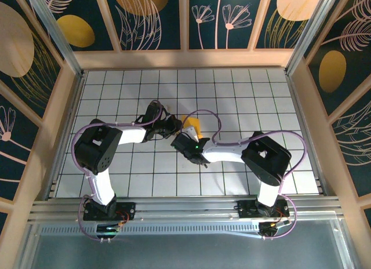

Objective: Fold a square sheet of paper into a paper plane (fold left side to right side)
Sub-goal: Fourth fold the wing at the center of the table.

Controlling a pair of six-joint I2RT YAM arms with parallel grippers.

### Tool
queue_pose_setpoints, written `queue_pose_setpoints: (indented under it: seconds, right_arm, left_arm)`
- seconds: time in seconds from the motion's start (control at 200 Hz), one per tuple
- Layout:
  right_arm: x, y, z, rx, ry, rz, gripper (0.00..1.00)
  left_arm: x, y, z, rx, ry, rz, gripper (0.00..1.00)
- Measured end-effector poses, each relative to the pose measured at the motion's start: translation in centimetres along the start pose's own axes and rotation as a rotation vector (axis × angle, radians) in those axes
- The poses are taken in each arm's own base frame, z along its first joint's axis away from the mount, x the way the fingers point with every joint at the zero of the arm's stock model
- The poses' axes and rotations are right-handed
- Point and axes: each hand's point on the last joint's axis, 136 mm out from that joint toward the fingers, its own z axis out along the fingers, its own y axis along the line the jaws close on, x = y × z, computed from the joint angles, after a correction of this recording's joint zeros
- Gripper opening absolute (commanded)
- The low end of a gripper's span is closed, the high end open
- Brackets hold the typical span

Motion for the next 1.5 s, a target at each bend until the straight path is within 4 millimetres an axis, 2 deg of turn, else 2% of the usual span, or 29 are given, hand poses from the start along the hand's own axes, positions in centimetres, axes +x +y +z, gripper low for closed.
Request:
queue_pose_setpoints:
  seconds: [0.27, 0.435, 0.606, 0.731, 0.816, 0.891, 1.006, 1.111, 1.196, 1.497]
  right_arm:
    - [-0.1, -0.1, 0.0, 0.008, -0.007, 0.001, 0.21]
    - [-0.1, -0.1, 0.2, 0.016, -0.009, 0.000, 0.10]
    - [-0.2, -0.1, 0.3, 0.016, -0.013, 0.000, 0.00]
    - [-0.2, -0.1, 0.3, 0.016, -0.013, 0.000, 0.00]
    - [-0.1, 0.0, 0.3, 0.012, -0.011, -0.001, 0.00]
    - [0.0, 0.2, 0.3, 0.000, -0.004, 0.000, 0.00]
    - [0.1, 0.7, 0.5, -0.045, 0.015, 0.009, 0.00]
    - [0.1, 0.9, 0.5, -0.124, 0.036, 0.048, 0.00]
    - [0.1, 0.7, 0.3, -0.211, 0.054, 0.100, 0.00]
    - [0.7, 0.5, -0.1, -0.499, 0.108, 0.255, 0.00]
  left_arm:
    - [0.1, 0.1, 0.0, -0.005, 0.002, -0.001, 0.00]
    - [0.1, -0.2, -0.2, -0.003, 0.001, 0.001, 0.00]
    - [0.0, -0.5, -0.6, -0.004, -0.003, 0.012, 0.13]
    - [-0.4, -0.9, -1.2, -0.017, -0.023, 0.030, 0.30]
    - [-1.1, -1.5, -2.2, -0.012, -0.047, 0.041, 0.36]
    - [-2.4, -2.0, -3.7, -0.005, -0.093, 0.045, 0.39]
    - [-4.8, -2.4, -7.2, 0.001, -0.183, 0.053, 0.41]
    - [-6.3, -2.0, -9.5, -0.013, -0.246, 0.060, 0.41]
    - [-6.1, -1.3, -10.0, -0.036, -0.245, 0.067, 0.40]
    - [-3.6, 1.9, -9.3, -0.109, -0.160, 0.070, 0.37]
